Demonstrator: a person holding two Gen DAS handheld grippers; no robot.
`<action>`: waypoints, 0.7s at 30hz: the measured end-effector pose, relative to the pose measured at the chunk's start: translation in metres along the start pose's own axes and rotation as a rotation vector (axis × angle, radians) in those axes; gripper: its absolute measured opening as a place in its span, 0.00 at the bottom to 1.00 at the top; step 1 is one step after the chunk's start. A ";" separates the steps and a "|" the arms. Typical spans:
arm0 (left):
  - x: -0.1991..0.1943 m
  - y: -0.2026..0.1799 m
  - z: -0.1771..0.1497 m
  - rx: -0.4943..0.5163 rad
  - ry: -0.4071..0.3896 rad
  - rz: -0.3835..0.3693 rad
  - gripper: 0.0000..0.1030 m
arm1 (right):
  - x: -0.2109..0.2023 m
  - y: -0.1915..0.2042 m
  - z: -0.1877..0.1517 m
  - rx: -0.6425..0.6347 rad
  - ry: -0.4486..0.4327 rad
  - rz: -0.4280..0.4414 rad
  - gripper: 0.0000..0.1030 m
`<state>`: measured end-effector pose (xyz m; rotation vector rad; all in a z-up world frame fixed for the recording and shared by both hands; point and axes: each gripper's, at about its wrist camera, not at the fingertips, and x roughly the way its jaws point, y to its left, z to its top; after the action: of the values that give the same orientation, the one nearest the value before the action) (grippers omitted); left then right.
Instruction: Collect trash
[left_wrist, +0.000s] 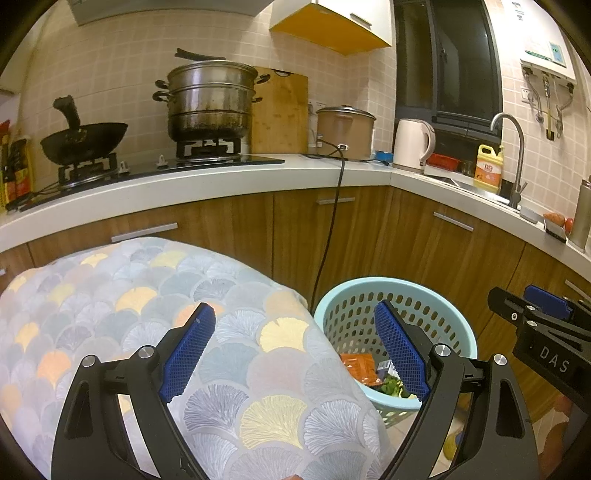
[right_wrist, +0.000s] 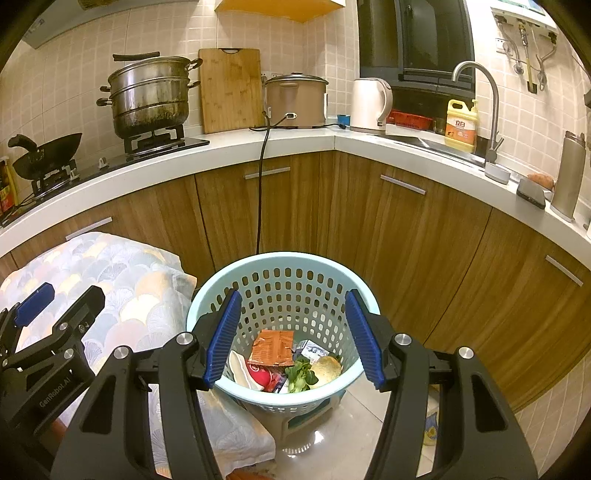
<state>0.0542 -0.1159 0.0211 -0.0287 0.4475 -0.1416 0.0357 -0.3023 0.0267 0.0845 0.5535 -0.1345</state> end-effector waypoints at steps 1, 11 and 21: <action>0.000 0.000 0.000 0.000 0.001 -0.001 0.83 | 0.000 0.000 0.000 0.000 0.000 0.001 0.54; -0.001 0.000 0.000 -0.002 0.001 0.000 0.83 | 0.000 0.000 0.000 -0.001 0.001 0.001 0.54; -0.001 -0.001 0.000 0.000 0.001 0.001 0.83 | 0.002 0.001 -0.002 -0.003 0.004 0.002 0.54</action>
<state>0.0533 -0.1164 0.0212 -0.0287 0.4489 -0.1410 0.0360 -0.3016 0.0239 0.0819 0.5576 -0.1315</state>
